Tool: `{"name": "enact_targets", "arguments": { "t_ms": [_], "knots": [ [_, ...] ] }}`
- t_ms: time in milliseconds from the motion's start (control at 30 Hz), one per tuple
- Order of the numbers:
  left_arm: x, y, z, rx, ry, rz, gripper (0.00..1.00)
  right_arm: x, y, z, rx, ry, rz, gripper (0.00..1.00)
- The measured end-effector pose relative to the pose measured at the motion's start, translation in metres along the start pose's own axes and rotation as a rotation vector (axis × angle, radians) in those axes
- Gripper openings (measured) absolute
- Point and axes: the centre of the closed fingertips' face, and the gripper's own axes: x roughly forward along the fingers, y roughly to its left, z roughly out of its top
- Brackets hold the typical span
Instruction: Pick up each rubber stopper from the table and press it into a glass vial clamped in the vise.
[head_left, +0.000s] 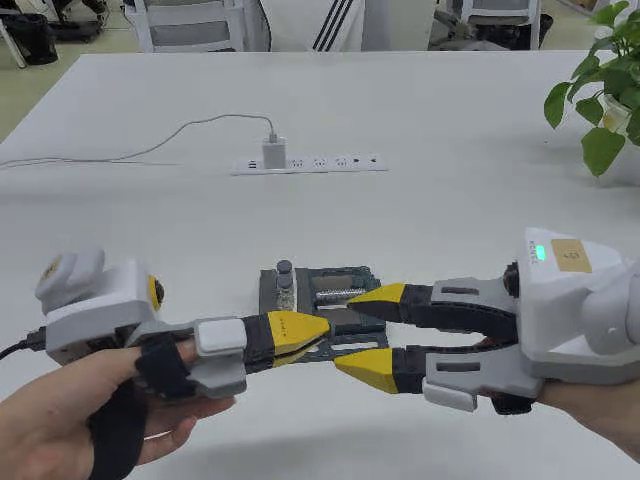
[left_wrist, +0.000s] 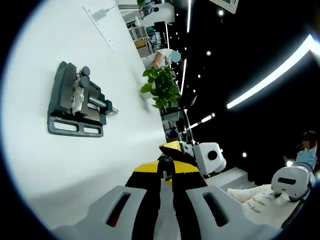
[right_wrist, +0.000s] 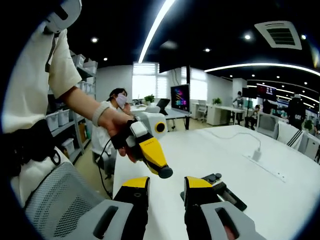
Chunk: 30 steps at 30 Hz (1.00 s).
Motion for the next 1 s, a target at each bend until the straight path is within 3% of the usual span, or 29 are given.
{"name": "enact_targets", "arguments": {
  "t_ms": [267, 567, 833, 1000],
  "knots": [
    [-0.001, -0.005, -0.004, -0.032, 0.014, -0.043, 0.04, 0.000, 0.008, 0.009, -0.006, -0.034, 0.033, 0.11],
    [-0.001, -0.007, -0.009, -0.061, 0.013, -0.070, 0.04, 0.000, 0.013, 0.011, -0.010, -0.038, 0.051, 0.09],
    [-0.003, -0.015, -0.011, -0.102, 0.030, -0.117, 0.04, -0.001, 0.015, 0.018, -0.021, -0.048, 0.063, 0.08],
    [-0.004, -0.025, -0.013, -0.127, 0.059, -0.175, 0.04, -0.005, 0.019, 0.028, -0.036, -0.062, 0.088, 0.08]
  ]
}}
